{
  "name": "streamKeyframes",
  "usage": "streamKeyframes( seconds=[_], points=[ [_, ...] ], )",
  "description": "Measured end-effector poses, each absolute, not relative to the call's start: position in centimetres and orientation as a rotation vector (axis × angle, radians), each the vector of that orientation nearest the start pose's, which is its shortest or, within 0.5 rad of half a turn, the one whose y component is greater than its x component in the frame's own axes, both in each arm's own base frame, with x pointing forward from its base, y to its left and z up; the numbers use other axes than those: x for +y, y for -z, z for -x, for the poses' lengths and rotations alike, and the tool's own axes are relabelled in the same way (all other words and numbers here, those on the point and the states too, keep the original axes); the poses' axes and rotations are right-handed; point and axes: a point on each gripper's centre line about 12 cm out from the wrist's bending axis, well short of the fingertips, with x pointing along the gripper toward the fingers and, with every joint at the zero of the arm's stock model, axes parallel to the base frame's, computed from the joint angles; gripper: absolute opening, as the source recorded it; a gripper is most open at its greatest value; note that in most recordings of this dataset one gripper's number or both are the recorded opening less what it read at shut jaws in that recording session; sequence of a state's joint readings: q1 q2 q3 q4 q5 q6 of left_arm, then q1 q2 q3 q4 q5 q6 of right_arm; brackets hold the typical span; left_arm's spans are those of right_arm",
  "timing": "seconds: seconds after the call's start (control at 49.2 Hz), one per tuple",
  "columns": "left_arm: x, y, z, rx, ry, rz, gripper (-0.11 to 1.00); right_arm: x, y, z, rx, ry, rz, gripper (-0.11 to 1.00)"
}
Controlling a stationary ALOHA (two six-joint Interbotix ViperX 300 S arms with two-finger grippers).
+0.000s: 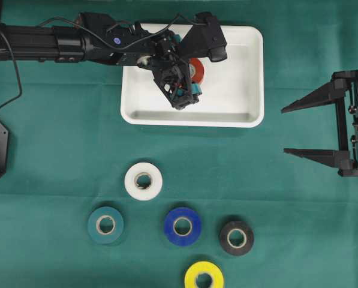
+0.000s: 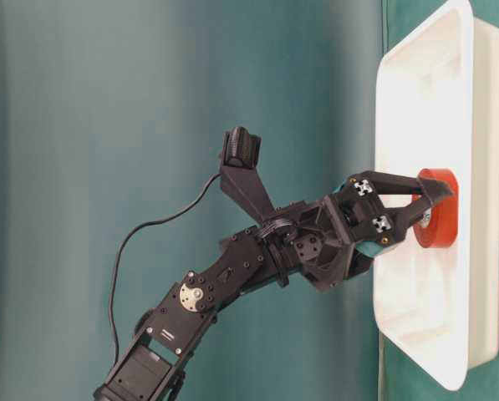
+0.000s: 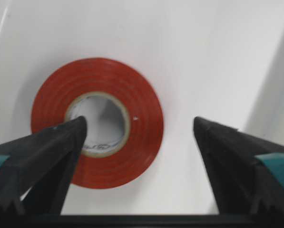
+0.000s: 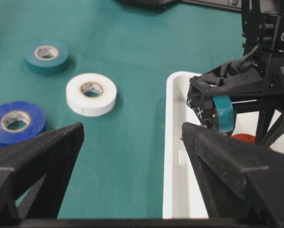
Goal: Pick up the tape from a random location and place it into the white case.
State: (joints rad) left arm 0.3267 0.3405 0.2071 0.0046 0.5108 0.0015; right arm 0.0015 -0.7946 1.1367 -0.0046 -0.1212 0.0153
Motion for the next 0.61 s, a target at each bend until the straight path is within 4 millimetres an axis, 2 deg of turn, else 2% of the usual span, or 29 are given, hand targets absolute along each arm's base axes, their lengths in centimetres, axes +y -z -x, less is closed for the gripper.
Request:
streamKeyframes(
  seconds=[0.142,0.427,0.528,0.61],
  points=[
    [15.1,-14.4,-44.1,1.053,-0.296,0.168,0.99,0.0,-25.3,-22.6,0.219,-0.001,-0.011,0.92],
    [14.4,-22.4,-43.0,0.939,-0.298,0.145,0.98,0.0,-25.6,-22.6,0.215,-0.001,-0.011,0.92],
    [14.2,-24.5,-42.5,0.912,-0.295,0.132,0.98,0.0,-25.6,-22.6,0.215,-0.001,-0.012,0.92],
    [14.1,-25.4,-42.2,0.899,-0.289,0.114,0.98,0.0,-25.6,-22.6,0.215,-0.001,-0.011,0.92]
  ],
)
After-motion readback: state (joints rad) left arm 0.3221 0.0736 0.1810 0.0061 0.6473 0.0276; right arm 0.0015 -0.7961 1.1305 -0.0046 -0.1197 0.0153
